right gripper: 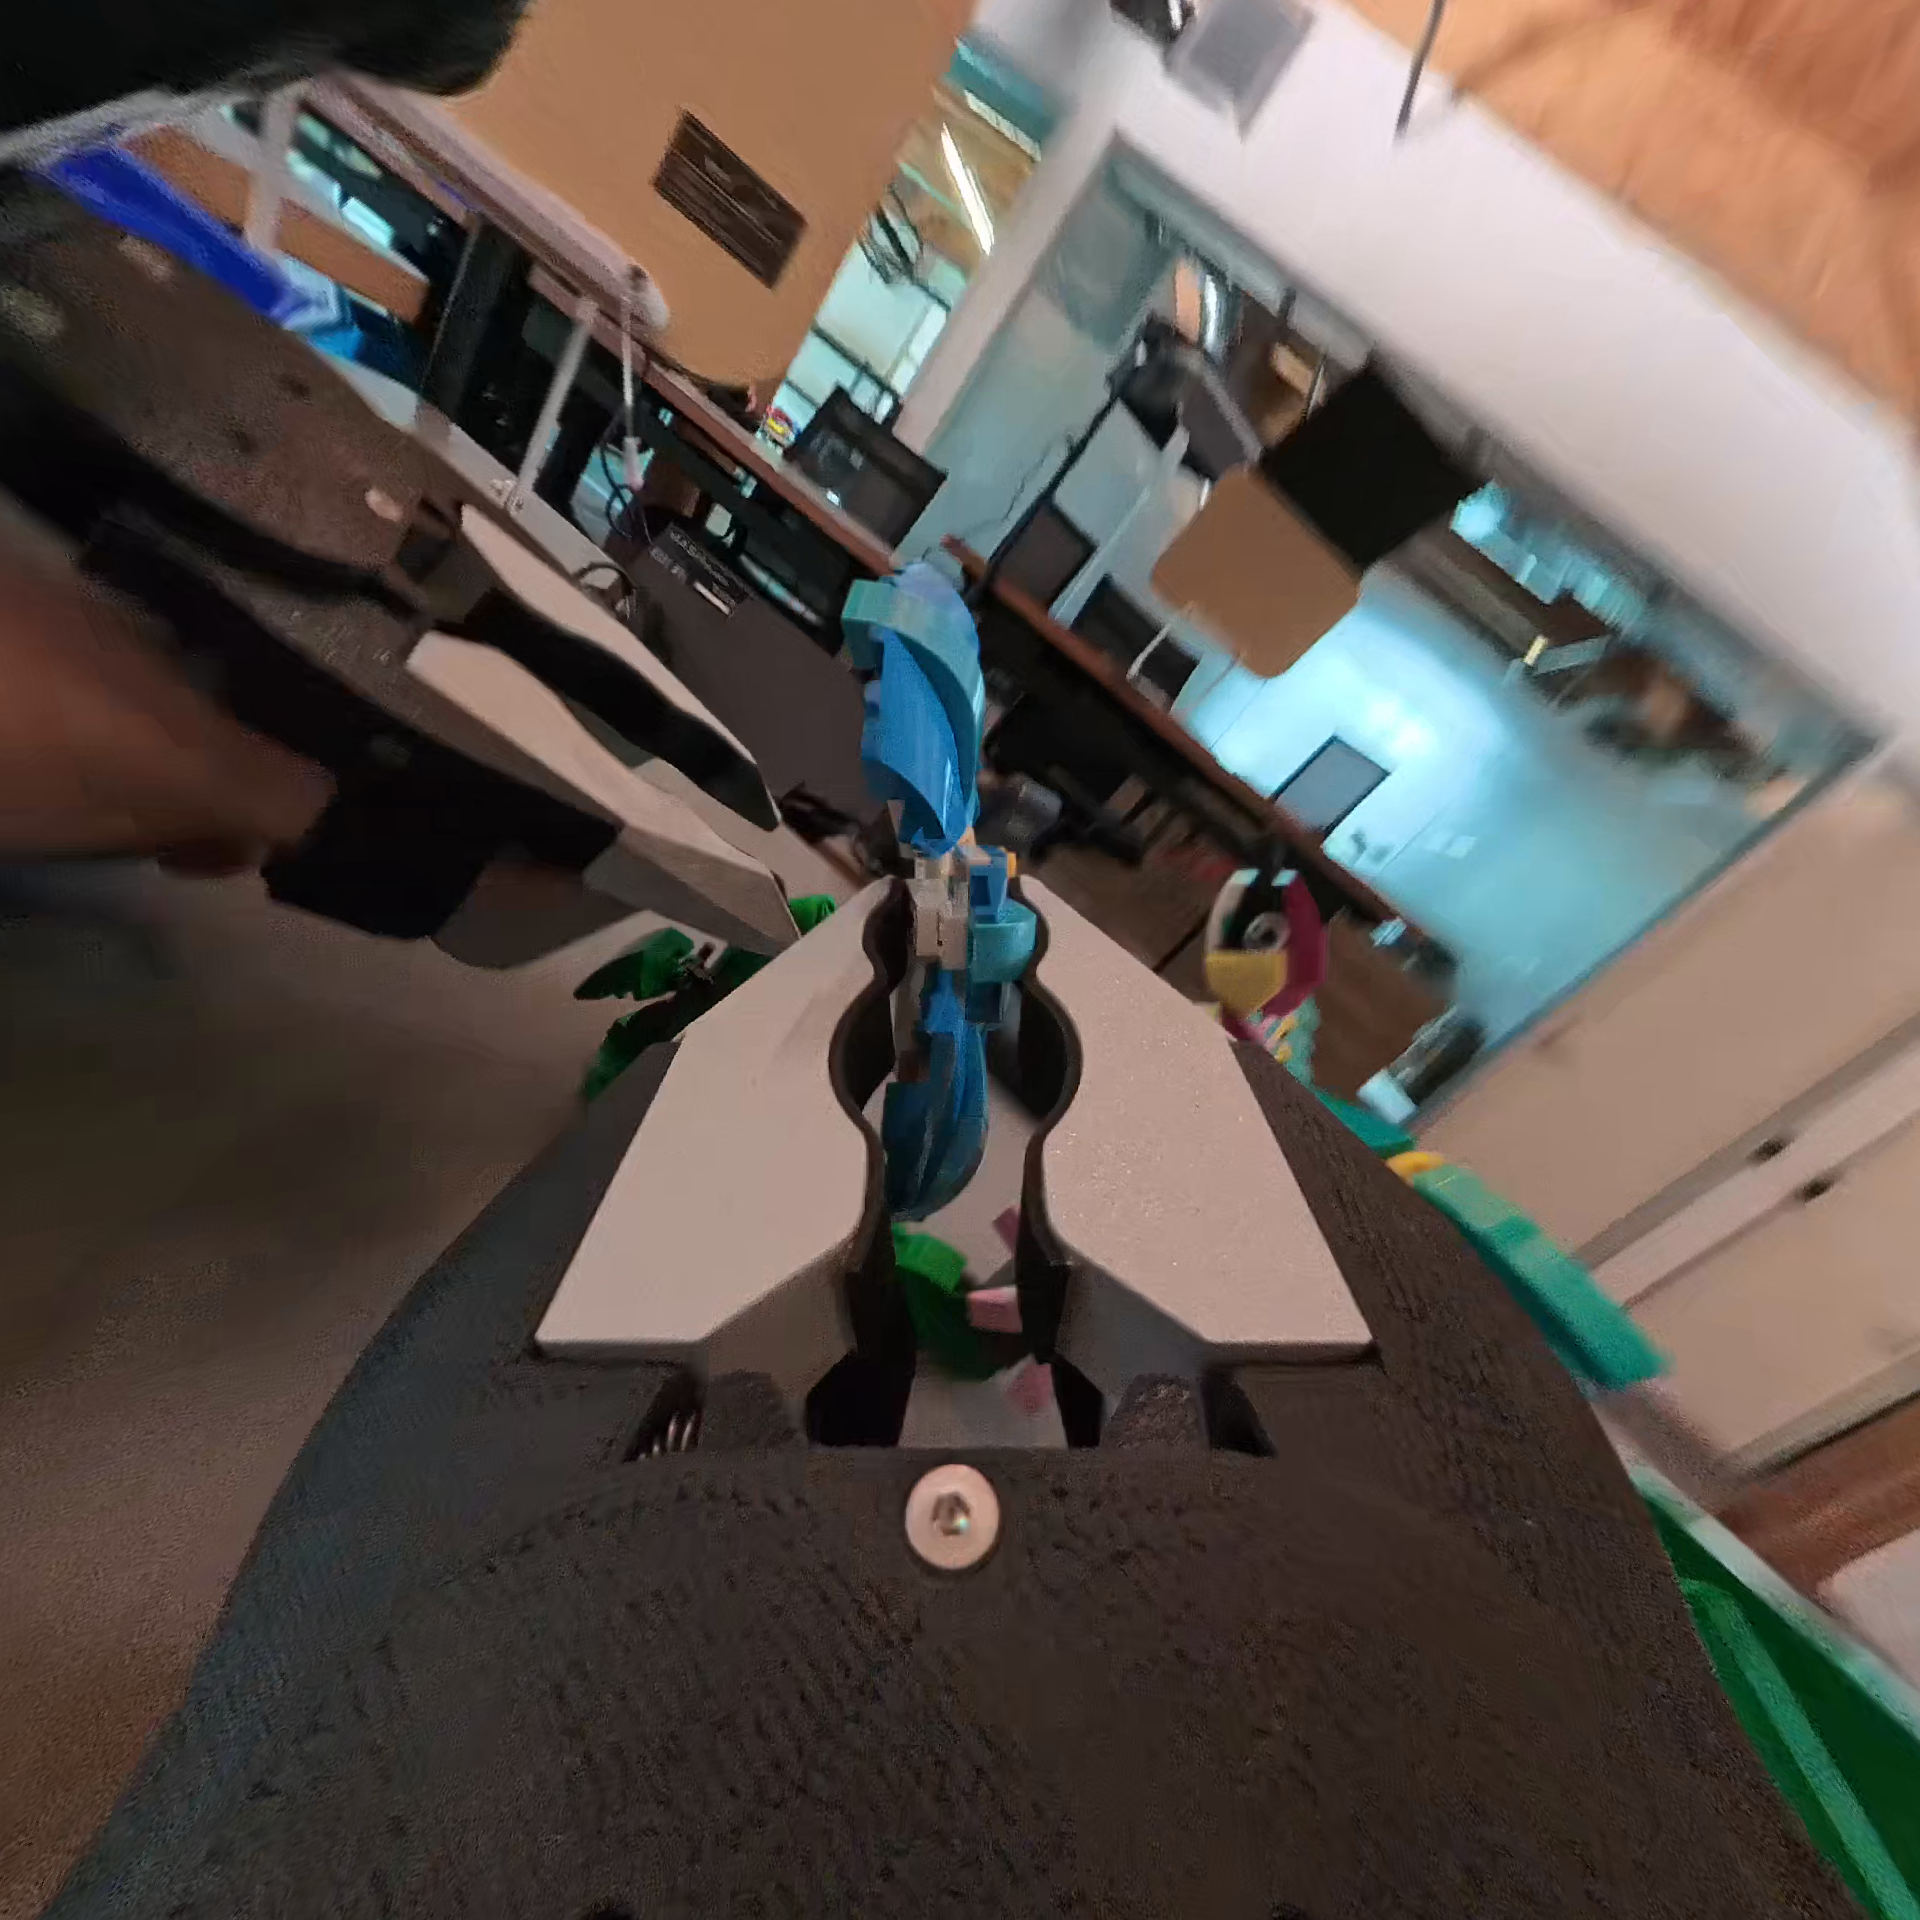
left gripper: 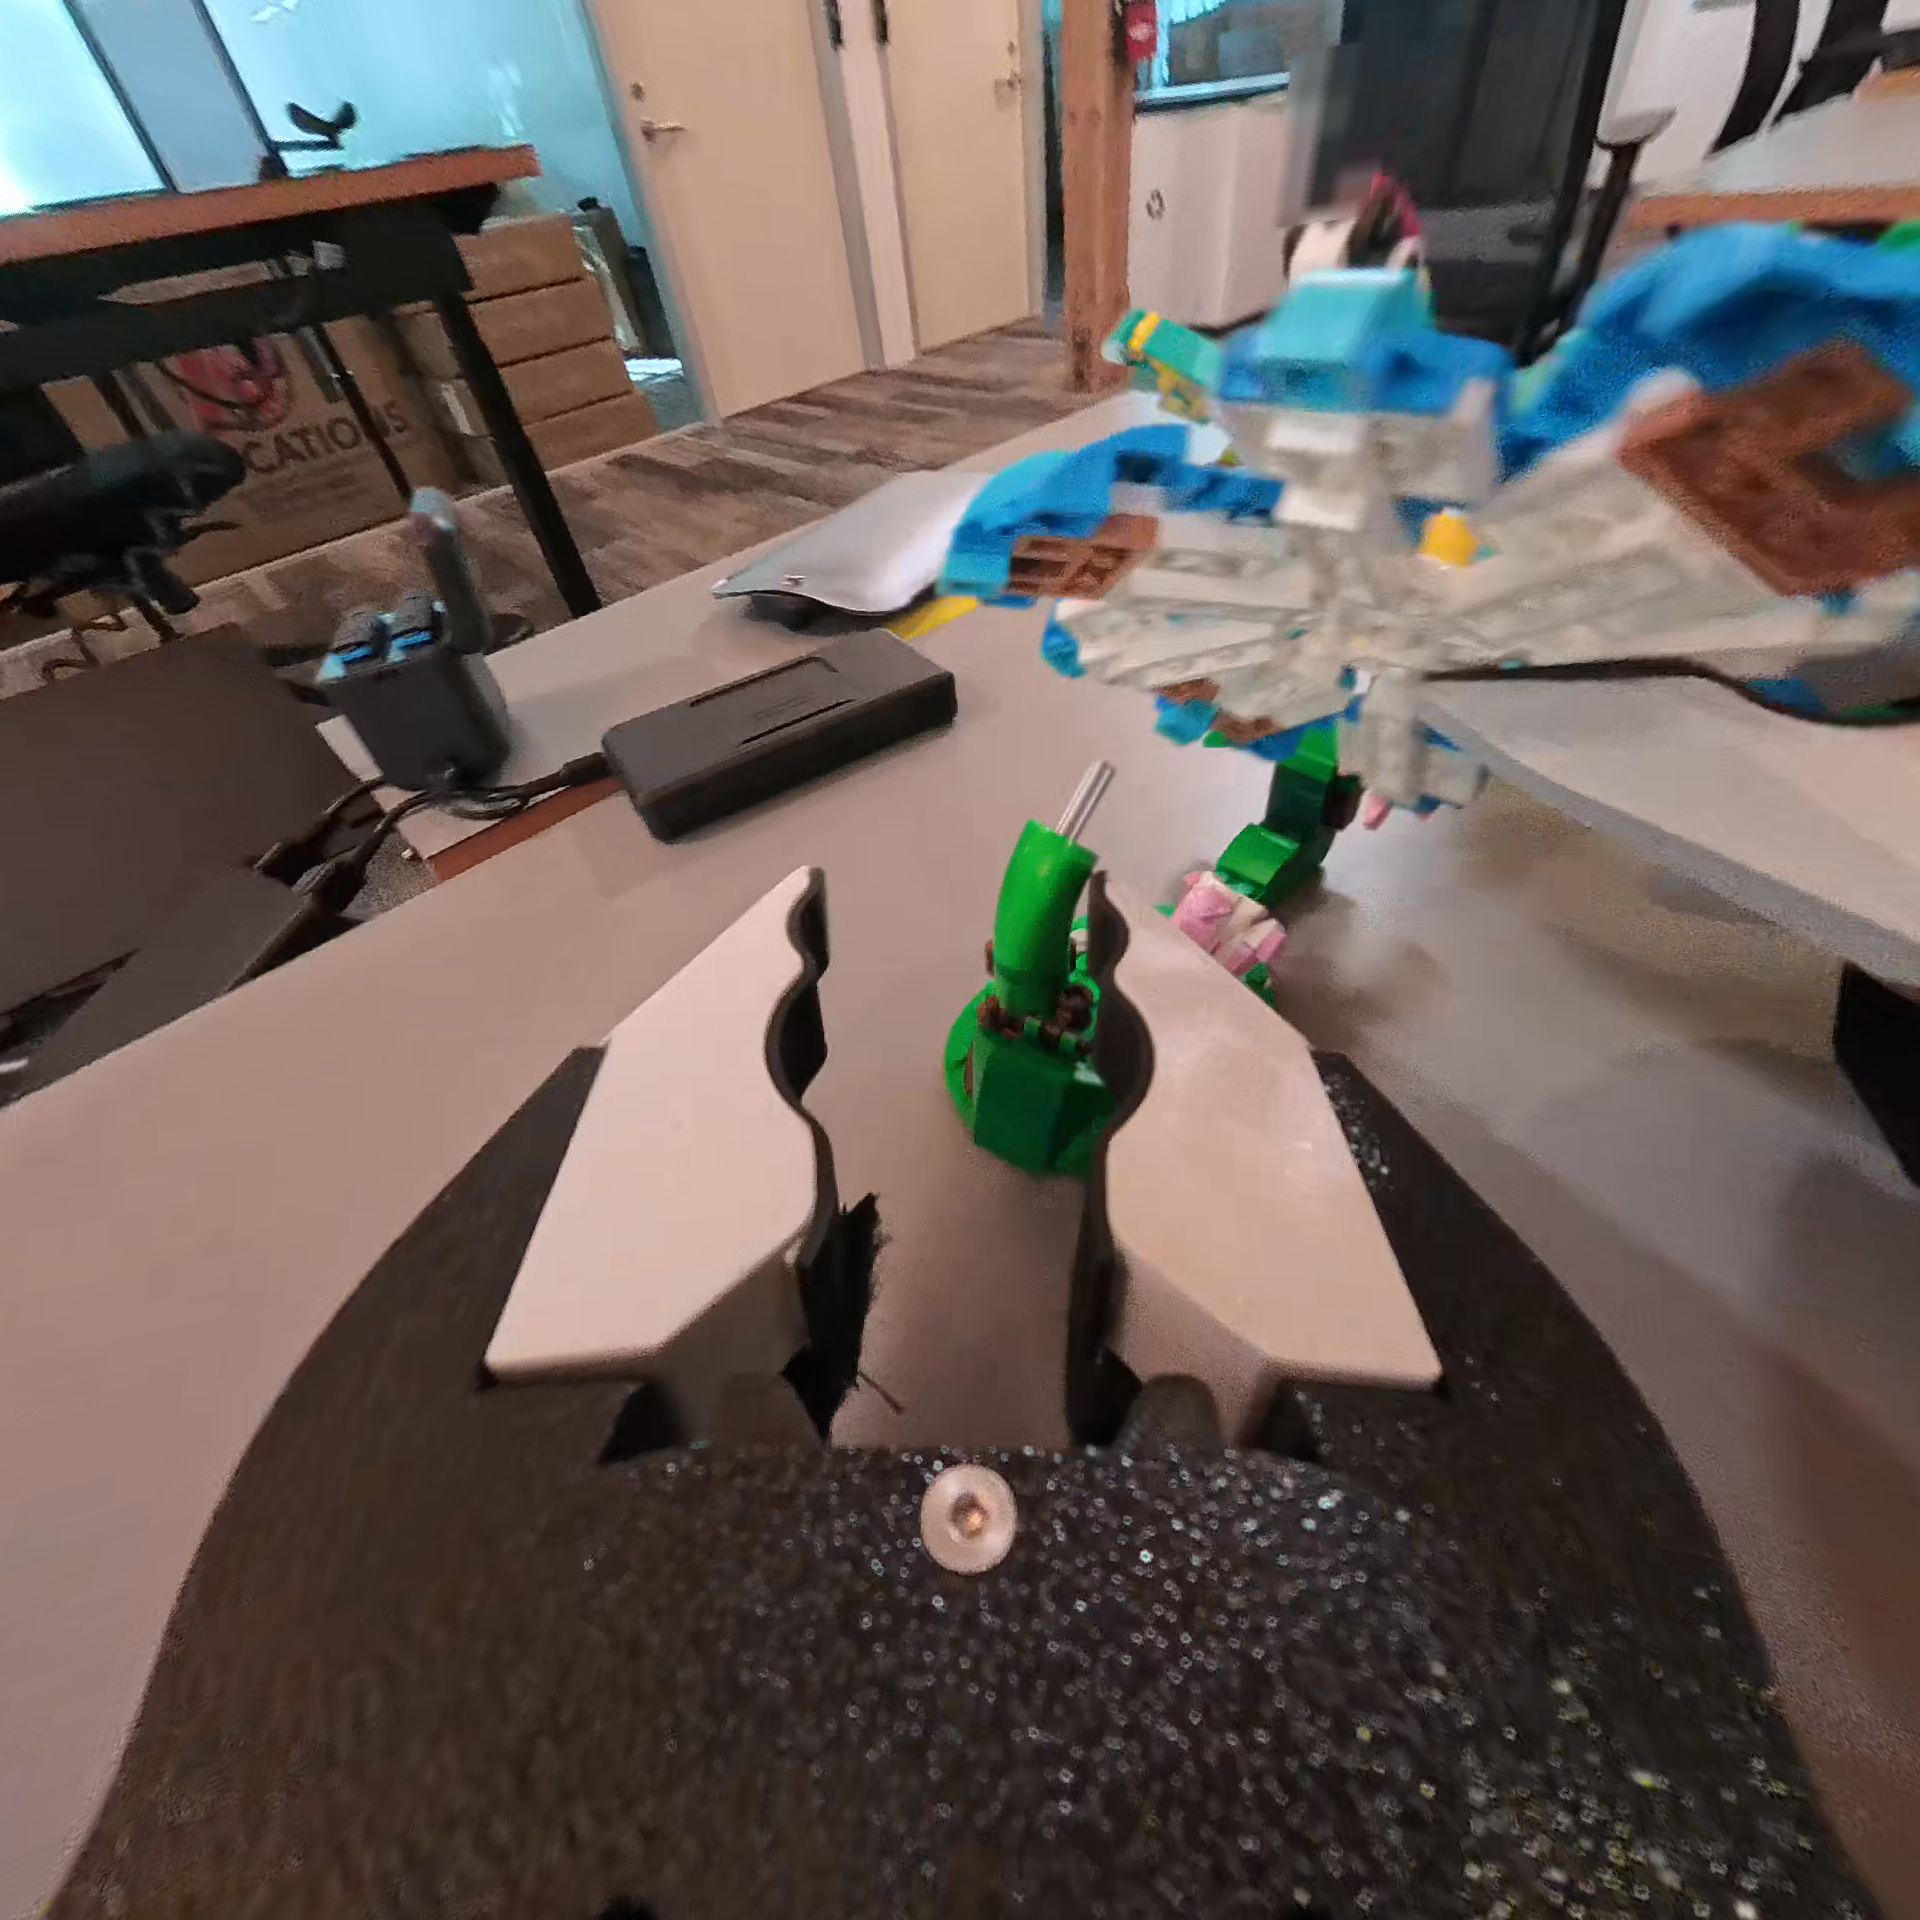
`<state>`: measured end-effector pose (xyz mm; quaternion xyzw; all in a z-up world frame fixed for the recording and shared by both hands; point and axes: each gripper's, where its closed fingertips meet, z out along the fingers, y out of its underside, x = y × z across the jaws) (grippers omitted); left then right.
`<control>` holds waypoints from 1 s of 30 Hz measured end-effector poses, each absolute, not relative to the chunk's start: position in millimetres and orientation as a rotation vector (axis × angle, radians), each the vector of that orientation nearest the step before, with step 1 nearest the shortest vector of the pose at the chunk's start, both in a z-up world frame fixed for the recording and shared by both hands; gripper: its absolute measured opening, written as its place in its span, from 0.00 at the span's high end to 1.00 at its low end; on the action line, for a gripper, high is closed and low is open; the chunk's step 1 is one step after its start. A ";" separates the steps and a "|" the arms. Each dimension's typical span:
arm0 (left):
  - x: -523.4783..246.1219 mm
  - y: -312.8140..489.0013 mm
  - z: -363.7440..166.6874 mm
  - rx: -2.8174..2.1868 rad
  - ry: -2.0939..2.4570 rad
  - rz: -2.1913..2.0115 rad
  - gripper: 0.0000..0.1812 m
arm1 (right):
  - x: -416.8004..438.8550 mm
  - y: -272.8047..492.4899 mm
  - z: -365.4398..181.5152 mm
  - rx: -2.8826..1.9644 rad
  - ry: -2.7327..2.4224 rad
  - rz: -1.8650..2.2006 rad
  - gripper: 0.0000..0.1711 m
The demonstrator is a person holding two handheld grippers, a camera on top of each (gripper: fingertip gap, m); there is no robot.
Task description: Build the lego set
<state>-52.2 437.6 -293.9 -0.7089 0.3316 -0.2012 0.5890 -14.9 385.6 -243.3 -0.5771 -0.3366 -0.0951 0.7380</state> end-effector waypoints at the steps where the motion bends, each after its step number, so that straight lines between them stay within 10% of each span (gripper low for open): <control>1: -57.5 434.2 -291.5 -1.646 0.745 -0.476 0.75 | -20.2 378.3 -239.4 -1.200 -0.790 -0.274 0.90; 11: -86.6 400.9 -281.3 -1.717 0.398 -0.880 0.94 | -21.0 338.3 -244.1 -0.823 -1.097 -0.681 0.90; 18: -60.3 360.8 -253.1 -1.655 0.364 -1.536 0.69 | -22.4 331.6 -236.5 -0.708 -1.112 -0.730 0.90; 30: -60.0 354.9 -242.3 -1.556 0.238 -1.882 0.56 | -12.8 341.2 -228.1 -0.676 -1.095 -0.853 0.90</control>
